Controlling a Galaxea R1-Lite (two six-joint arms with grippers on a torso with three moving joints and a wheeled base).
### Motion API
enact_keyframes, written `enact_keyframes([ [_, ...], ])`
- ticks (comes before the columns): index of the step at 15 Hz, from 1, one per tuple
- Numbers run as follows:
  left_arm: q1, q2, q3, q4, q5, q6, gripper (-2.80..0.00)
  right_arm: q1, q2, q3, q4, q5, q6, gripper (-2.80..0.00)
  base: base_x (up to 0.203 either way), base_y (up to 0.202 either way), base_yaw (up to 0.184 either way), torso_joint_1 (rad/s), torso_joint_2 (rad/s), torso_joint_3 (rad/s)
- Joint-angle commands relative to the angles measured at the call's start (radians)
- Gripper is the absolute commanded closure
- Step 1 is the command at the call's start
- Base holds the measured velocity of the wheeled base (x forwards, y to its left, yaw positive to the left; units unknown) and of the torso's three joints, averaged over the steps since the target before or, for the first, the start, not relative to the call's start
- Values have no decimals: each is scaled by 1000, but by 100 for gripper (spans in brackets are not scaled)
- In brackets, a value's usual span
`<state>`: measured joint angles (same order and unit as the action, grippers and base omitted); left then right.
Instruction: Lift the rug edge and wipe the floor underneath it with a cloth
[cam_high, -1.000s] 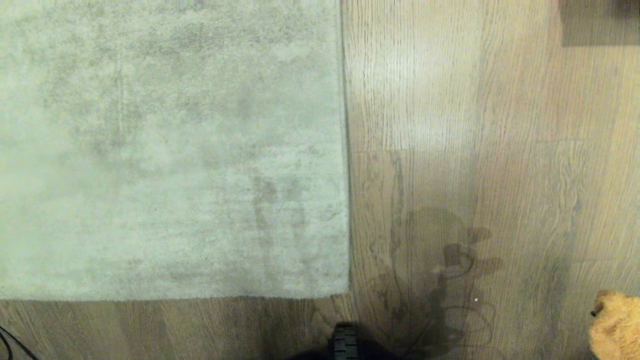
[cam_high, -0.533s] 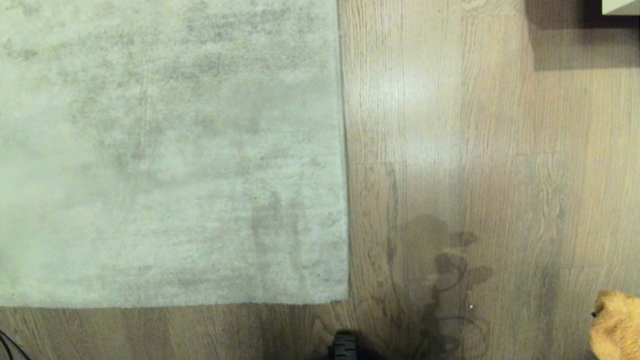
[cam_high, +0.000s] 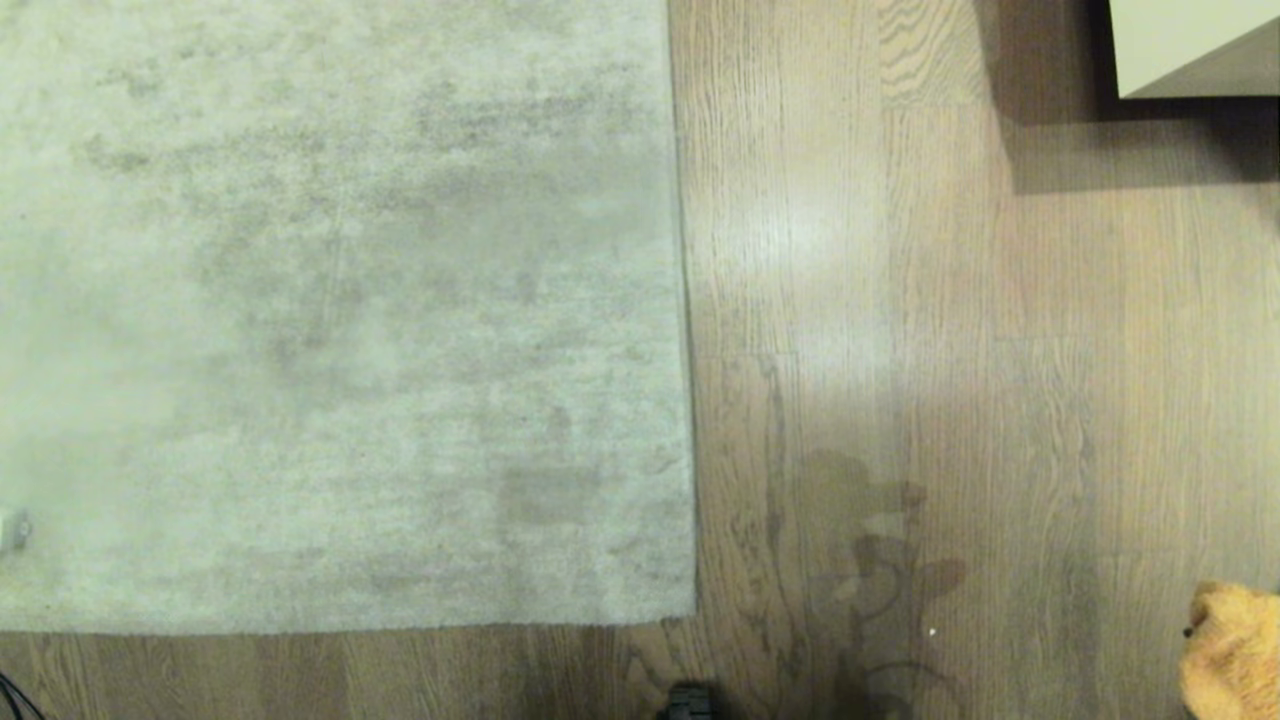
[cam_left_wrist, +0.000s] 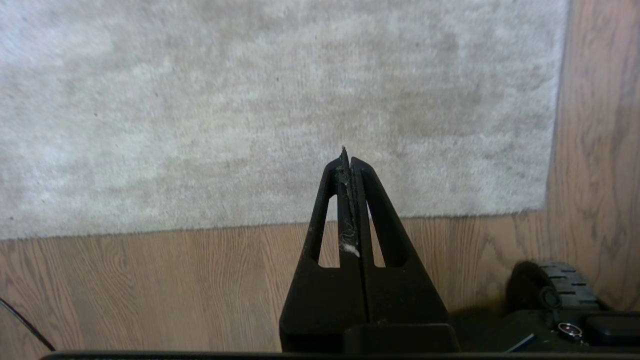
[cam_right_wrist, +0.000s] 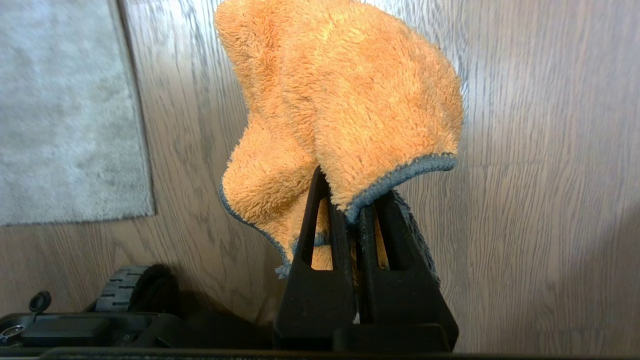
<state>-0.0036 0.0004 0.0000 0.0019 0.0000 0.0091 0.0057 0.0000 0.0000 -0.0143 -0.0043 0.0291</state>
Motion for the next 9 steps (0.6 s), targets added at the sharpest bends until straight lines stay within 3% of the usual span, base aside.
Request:
enact_keyframes([
  [1,1,0,0,0,0,0,0,0,2,0,-1,0,0,0,0,0,0,2,1,200],
  [9,1,0,0,0,0,0,0,0,2,0,-1,0,0,0,0,0,0,0,3,204],
])
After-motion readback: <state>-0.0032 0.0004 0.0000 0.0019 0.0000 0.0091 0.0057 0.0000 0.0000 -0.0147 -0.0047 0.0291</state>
